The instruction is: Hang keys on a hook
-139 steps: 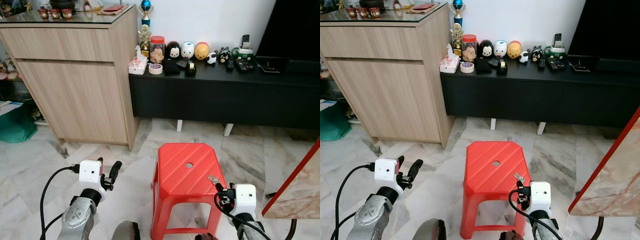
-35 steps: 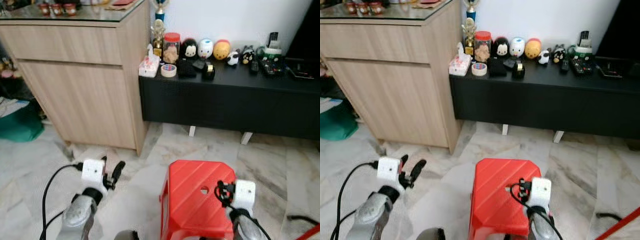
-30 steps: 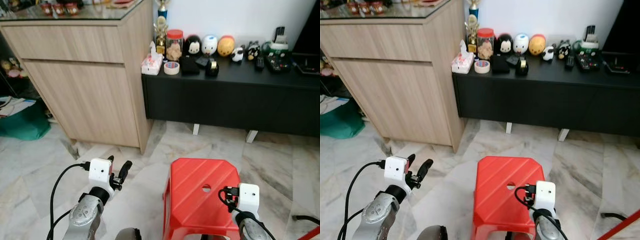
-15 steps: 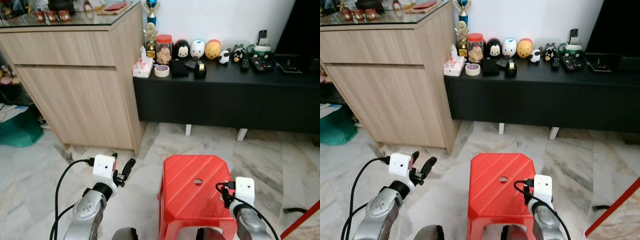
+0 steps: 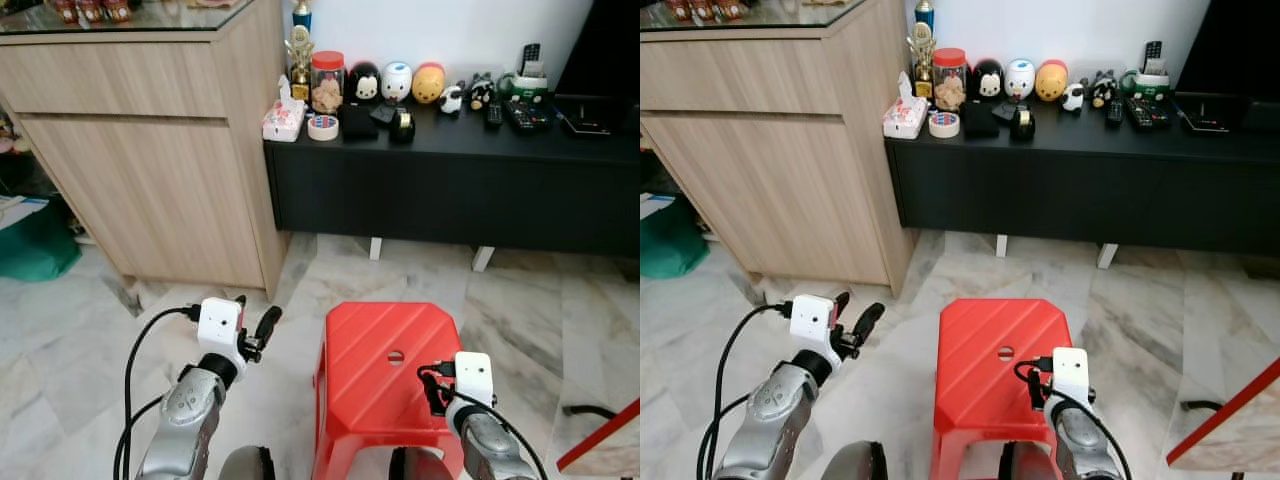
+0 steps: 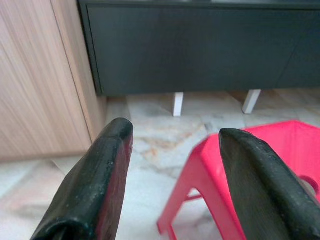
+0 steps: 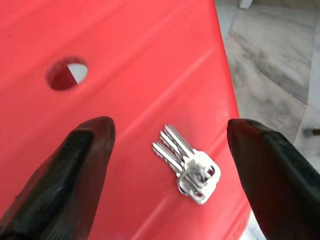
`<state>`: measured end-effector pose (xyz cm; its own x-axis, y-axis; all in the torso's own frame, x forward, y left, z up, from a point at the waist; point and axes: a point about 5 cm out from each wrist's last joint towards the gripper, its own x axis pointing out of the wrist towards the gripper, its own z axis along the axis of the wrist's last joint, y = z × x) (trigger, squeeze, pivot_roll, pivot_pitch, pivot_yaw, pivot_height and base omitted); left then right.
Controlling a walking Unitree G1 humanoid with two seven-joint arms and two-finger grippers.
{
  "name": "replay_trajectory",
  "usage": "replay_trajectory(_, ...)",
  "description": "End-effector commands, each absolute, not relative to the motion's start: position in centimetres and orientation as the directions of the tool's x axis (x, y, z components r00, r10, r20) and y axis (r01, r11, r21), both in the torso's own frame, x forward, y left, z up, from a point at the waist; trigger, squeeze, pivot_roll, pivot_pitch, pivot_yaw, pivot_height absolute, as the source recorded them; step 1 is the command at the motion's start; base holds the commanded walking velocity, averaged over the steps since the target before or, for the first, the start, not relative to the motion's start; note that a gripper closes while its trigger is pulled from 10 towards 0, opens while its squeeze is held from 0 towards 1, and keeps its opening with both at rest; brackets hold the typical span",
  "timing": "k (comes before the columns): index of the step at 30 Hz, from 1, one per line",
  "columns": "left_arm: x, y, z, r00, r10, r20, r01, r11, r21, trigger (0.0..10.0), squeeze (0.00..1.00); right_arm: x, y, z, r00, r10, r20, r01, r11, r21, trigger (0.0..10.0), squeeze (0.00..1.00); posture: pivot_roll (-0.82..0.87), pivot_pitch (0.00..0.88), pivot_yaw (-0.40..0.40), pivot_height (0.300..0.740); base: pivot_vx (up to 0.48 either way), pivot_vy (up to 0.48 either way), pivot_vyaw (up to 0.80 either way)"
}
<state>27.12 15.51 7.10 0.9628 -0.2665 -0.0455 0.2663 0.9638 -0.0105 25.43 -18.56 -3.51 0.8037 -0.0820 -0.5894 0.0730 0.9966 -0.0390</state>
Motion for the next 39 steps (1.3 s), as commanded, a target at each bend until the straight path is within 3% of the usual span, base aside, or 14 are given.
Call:
replay_trajectory(1,26.5,15.5,7.2,0.964,-0.263,-0.045,0.263,0.965,-0.007,10.0,0.00,25.8,-18.6,-3.3,0.804,-0.083,-0.589,0.066,0.997,-0.051,10.0,0.00,0.03,0.115,-0.017,0.621,0.000,0.000,0.00)
replay_trajectory(20,25.1,16.0,6.9,0.969,-0.238,-0.072,0.238,0.971,-0.009,10.0,0.00,25.1,-19.5,-3.9,0.753,-0.148,-0.642,0.129,0.989,-0.076,10.0,0.00,0.04,0.152,-0.022,0.621,0.000,0.000,0.00)
replay_trajectory(21,25.0,16.1,6.8,0.969,-0.234,-0.077,0.234,0.972,-0.008,10.0,0.00,24.7,-19.8,-4.2,0.740,-0.168,-0.651,0.147,0.985,-0.087,8.8,0.00,0.04,0.152,-0.020,0.621,0.000,0.000,0.00)
replay_trajectory(22,25.0,16.1,6.8,0.969,-0.234,-0.077,0.234,0.972,-0.008,10.0,0.00,24.7,-19.8,-4.2,0.740,-0.168,-0.651,0.147,0.985,-0.087,8.8,0.00,0.04,0.152,-0.020,0.621,0.000,0.000,0.00)
replay_trajectory(23,25.0,16.1,6.8,0.970,-0.232,-0.078,0.232,0.973,-0.008,10.0,0.00,24.5,-20.0,-4.3,0.734,-0.177,-0.655,0.156,0.984,-0.091,5.6,0.00,0.04,0.152,-0.020,0.621,0.000,0.000,0.00)
replay_trajectory(24,25.0,16.1,6.8,0.970,-0.231,-0.079,0.231,0.973,-0.008,10.0,0.00,24.4,-20.0,-4.4,0.732,-0.182,-0.657,0.162,0.983,-0.092,0.0,0.00,0.04,0.152,-0.020,0.621,0.000,0.000,0.00)
replay_trajectory(39,25.3,16.7,7.0,0.972,-0.218,-0.083,0.219,0.976,0.011,10.0,0.00,23.2,-19.6,-5.3,0.716,-0.191,-0.672,0.159,0.981,-0.109,0.0,0.00,0.04,0.143,-0.012,0.621,0.000,0.000,0.00)
